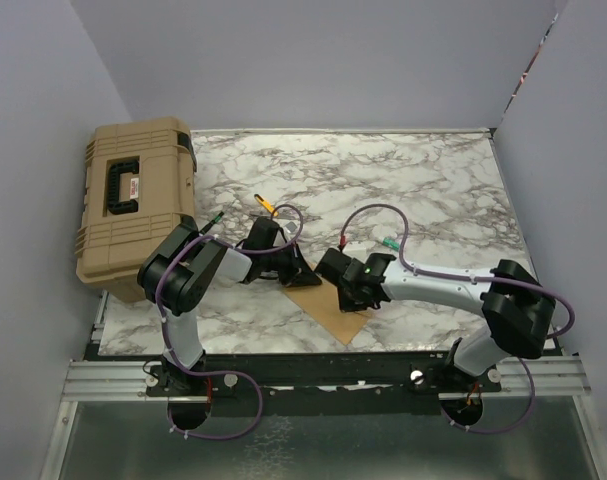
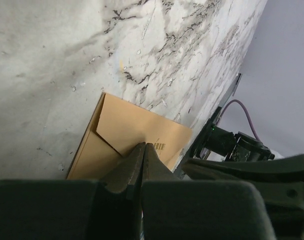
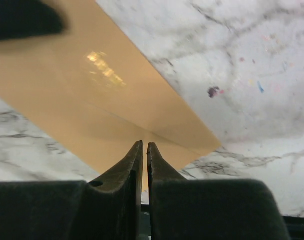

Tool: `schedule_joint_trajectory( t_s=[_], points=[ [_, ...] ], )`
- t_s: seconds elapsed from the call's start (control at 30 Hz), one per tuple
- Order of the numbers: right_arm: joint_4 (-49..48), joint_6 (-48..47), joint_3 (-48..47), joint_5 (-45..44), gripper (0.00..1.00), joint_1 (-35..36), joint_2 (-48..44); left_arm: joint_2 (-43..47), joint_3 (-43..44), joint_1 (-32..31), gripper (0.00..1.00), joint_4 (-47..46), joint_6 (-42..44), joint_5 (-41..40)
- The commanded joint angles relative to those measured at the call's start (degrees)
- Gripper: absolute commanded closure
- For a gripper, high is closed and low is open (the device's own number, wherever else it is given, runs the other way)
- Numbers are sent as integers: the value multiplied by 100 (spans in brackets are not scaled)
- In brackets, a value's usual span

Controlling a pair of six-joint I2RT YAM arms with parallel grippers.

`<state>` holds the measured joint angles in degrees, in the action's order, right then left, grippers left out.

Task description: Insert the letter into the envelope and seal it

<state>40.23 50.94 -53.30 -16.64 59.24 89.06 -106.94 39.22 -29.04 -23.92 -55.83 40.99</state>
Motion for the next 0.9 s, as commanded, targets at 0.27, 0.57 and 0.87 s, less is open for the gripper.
schedule_joint_trajectory(
  t_s=[0.27,0.57,0.87],
  points=[
    [-482,-922,-1268,-166,84,-233,1109,-196,-159,100,100,1097,661,-949],
    [-377,-805,-1165,61,87,-317,1640,-187,-155,102,100,1124,692,-935],
    [-115,-720,-114,353,87,-317,1092,-196,-100,101,100,1132,688,-943]
  ],
)
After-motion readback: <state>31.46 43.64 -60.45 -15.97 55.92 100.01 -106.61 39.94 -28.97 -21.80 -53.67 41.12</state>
